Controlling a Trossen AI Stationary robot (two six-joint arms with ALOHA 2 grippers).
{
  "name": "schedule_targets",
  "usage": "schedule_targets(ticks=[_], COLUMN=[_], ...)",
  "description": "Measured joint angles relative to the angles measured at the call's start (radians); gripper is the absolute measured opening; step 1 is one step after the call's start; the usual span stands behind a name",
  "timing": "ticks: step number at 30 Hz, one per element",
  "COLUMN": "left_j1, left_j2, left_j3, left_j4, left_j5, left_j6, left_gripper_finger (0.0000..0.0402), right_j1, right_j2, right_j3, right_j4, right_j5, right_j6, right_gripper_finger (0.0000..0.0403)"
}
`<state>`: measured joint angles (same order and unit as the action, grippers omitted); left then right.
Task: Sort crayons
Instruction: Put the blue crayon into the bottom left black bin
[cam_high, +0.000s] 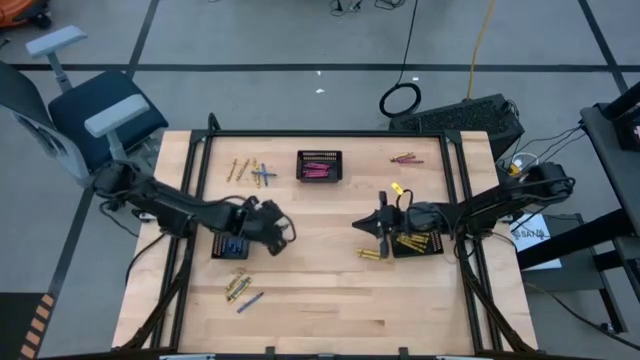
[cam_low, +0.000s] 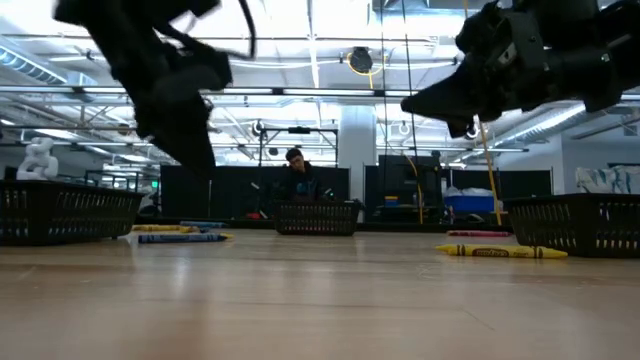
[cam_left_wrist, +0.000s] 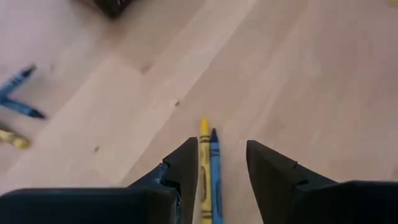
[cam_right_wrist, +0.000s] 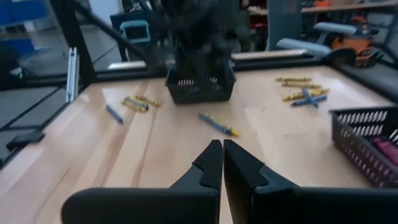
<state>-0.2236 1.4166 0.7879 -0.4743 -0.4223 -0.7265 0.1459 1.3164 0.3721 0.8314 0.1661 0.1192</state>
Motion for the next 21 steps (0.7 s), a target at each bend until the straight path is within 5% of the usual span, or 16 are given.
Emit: schedule_targets(ticks=[7,14,21], left_j1=[0.135,0.119,0.084], left_j2=[0.114,0.159,0.171], left_j3=[0.035,0.036,0.036], left_j4=[-0.007,-0.02,-0.085], left_j5=[0.154,0.37,0.341], left_j6=[0.104,0.131,-0.001], left_gripper_finger=[0.0135,0.0135,0.0135], right_j1=[0.0,0.0,0.0], right_j2=[-0.076,-0.084,-0.084], right_j3=[0.0,0.0,0.0], right_j4=[-0.023,-0.072,-0.111], right_j5=[0.019,0.019,0.019], right_j6=[-0.01,-0.007,0.027], right_gripper_finger=[0.0,0.0,0.0])
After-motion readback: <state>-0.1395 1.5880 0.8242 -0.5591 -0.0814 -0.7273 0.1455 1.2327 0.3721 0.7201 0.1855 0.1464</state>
